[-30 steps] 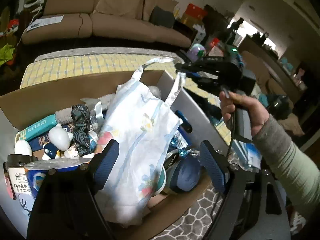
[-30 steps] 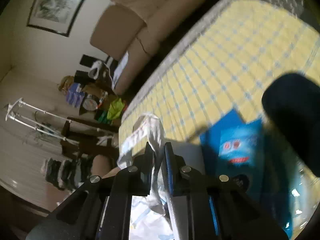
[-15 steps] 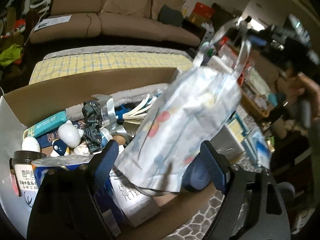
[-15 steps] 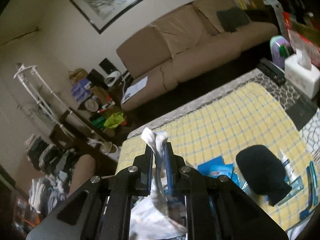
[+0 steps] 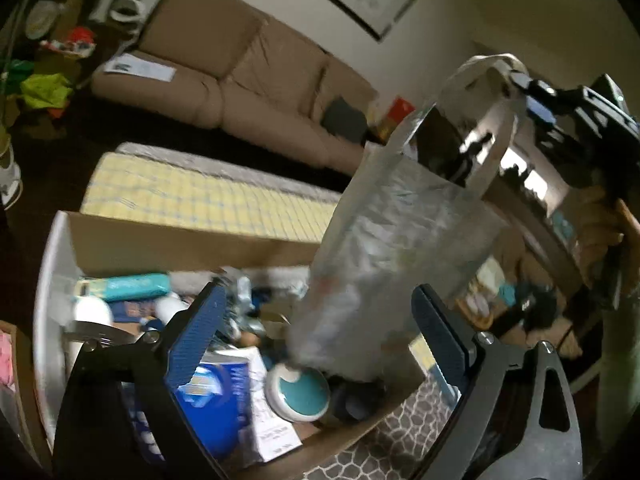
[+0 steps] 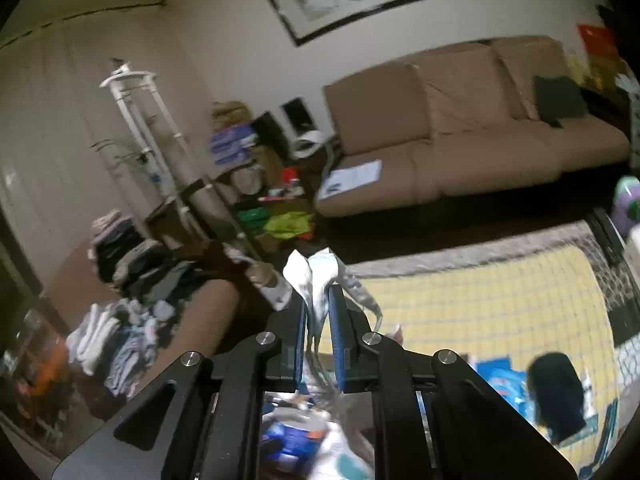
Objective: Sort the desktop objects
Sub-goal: 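Lower the held bag back into the box and open the right gripper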
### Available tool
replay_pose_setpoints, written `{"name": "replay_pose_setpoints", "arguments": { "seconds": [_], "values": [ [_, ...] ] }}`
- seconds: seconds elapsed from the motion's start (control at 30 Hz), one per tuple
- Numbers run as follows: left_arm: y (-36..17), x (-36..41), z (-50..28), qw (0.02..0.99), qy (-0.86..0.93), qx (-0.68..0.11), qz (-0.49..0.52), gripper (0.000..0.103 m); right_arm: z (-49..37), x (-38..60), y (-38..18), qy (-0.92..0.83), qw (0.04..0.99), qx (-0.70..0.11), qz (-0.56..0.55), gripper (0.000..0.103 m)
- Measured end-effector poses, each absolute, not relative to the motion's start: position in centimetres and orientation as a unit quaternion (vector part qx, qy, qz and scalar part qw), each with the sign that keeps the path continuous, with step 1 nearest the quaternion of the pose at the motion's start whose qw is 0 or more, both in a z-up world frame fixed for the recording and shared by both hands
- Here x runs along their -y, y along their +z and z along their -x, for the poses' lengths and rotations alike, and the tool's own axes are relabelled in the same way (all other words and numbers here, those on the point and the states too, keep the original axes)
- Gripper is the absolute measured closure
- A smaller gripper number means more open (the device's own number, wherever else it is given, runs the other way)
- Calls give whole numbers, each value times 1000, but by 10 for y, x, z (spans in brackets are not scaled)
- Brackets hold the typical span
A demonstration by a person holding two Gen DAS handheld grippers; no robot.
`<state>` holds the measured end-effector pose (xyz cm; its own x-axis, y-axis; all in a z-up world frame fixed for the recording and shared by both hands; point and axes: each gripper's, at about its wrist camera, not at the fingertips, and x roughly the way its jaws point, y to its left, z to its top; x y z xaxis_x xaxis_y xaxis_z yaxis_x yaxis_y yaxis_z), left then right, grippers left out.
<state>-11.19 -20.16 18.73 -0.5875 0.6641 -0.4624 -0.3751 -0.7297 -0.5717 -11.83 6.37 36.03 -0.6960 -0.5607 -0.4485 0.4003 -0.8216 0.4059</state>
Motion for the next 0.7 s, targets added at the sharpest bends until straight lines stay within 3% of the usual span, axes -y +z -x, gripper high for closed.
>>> {"name": "replay_pose_setpoints", "arguments": {
  "seconds": [0.1,0.17,0.37,0.53,0.7],
  "values": [
    [191,222,112,292,867,237,328,8,120,-40,381,-913,270,135,-275,92],
    [191,232,114,292,864,254,322,1,120,-35,393,-911,278,151,-265,92],
    [193,239,111,300,863,263,309,1,118,-43,400,-907,277,182,-259,92],
    [194,230,106,306,862,255,314,0,123,-66,374,-908,247,184,-285,92],
    [183,201,110,300,865,211,343,0,159,-93,297,-915,140,140,-351,92]
  ]
}}
